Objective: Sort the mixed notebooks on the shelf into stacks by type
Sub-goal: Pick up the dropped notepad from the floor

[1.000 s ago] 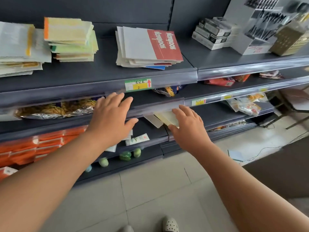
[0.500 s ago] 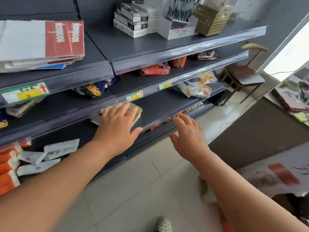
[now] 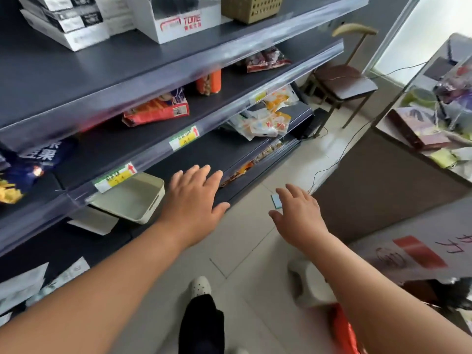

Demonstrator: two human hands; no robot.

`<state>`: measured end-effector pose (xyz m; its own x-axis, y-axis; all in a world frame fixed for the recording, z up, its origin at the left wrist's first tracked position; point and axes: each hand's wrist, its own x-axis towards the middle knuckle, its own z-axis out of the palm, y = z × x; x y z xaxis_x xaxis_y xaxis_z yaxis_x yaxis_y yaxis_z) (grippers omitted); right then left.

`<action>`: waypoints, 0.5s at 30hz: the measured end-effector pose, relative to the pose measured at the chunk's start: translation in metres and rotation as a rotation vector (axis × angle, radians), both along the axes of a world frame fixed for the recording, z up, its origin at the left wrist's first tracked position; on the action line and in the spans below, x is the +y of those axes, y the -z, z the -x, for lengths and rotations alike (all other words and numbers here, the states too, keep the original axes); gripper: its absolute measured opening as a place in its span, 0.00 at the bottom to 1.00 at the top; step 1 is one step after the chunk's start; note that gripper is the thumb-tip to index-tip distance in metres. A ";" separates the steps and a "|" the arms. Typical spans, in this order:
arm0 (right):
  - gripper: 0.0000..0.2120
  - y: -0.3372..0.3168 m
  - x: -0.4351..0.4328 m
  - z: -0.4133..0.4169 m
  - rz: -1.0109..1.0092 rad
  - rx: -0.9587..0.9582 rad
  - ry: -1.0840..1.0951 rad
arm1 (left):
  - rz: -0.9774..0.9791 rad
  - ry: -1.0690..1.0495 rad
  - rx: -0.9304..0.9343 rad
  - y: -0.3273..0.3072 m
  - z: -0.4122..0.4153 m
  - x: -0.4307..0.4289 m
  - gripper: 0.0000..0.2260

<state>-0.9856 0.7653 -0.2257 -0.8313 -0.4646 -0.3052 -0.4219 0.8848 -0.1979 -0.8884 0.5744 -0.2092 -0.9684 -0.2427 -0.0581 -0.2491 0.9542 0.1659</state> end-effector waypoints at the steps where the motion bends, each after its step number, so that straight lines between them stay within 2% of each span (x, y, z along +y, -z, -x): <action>1: 0.28 0.010 -0.002 0.015 -0.005 -0.007 0.020 | -0.006 0.022 -0.001 0.007 0.019 -0.004 0.30; 9: 0.29 0.130 -0.012 0.143 -0.015 -0.035 0.193 | 0.006 0.201 -0.071 0.108 0.176 -0.013 0.30; 15: 0.27 0.261 0.003 0.219 -0.060 -0.065 0.216 | -0.006 0.262 -0.105 0.230 0.264 0.000 0.31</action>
